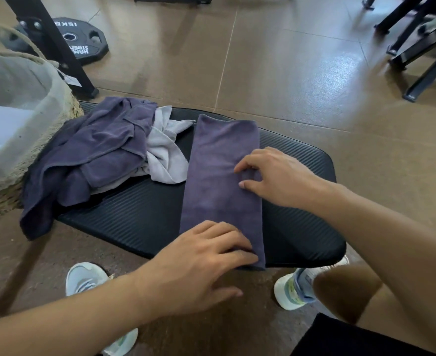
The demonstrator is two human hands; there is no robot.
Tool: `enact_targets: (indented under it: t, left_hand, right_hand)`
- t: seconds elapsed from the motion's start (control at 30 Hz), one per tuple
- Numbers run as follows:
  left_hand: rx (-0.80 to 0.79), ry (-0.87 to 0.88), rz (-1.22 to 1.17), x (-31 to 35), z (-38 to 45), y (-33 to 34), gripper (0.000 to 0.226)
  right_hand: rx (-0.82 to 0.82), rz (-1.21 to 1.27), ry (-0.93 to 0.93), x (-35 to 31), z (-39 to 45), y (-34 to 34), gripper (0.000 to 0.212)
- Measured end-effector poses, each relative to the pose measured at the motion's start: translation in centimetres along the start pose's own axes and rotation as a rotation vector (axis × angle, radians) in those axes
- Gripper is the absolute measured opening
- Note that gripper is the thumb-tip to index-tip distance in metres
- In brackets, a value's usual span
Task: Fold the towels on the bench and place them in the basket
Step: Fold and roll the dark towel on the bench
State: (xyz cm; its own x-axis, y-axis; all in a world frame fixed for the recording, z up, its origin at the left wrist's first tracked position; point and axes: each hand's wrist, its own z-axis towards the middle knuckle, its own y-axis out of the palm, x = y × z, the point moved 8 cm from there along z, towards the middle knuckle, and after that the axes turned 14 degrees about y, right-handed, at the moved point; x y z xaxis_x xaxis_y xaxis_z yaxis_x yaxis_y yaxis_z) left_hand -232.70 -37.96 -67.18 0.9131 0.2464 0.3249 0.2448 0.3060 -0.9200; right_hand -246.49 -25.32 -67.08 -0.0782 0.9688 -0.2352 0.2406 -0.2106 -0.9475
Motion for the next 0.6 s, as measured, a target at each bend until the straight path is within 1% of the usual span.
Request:
enact_targets:
  t: [0.07, 0.17, 0.23, 0.4, 0.47, 0.53, 0.6]
  left_hand:
    - [-0.008, 0.034, 0.027, 0.8, 0.8, 1.0, 0.042]
    - [0.016, 0.101, 0.075, 1.1, 2.0, 1.4, 0.028]
    - [0.000, 0.131, 0.101, 1.1, 2.5, 1.7, 0.025]
    - [-0.051, 0.122, 0.025, 0.2, 2.3, 3.0, 0.027]
    - [-0.066, 0.148, 0.032, 0.4, 2.3, 3.6, 0.028]
    - [-0.080, 0.175, 0.029, 0.8, 2.4, 4.1, 0.034]
    - [-0.075, 0.165, -0.016, 0.9, 2.4, 4.2, 0.042]
  right_hand:
    - [-0.018, -0.019, -0.024, 0.0, -0.6, 0.1, 0.034]
    - [-0.017, -0.052, -0.054, -0.2, -1.2, 0.3, 0.036]
    - [-0.022, -0.061, -0.059, -0.2, -1.3, 0.3, 0.037]
    - [-0.050, -0.075, -0.066, 0.2, -1.5, 0.1, 0.041]
    - [-0.055, -0.078, -0.067, 0.4, -1.6, 0.2, 0.043]
    - [-0.066, -0.084, -0.065, 0.6, -1.5, 0.4, 0.046]
    - [-0.079, -0.092, -0.061, 0.7, -1.6, 0.6, 0.048]
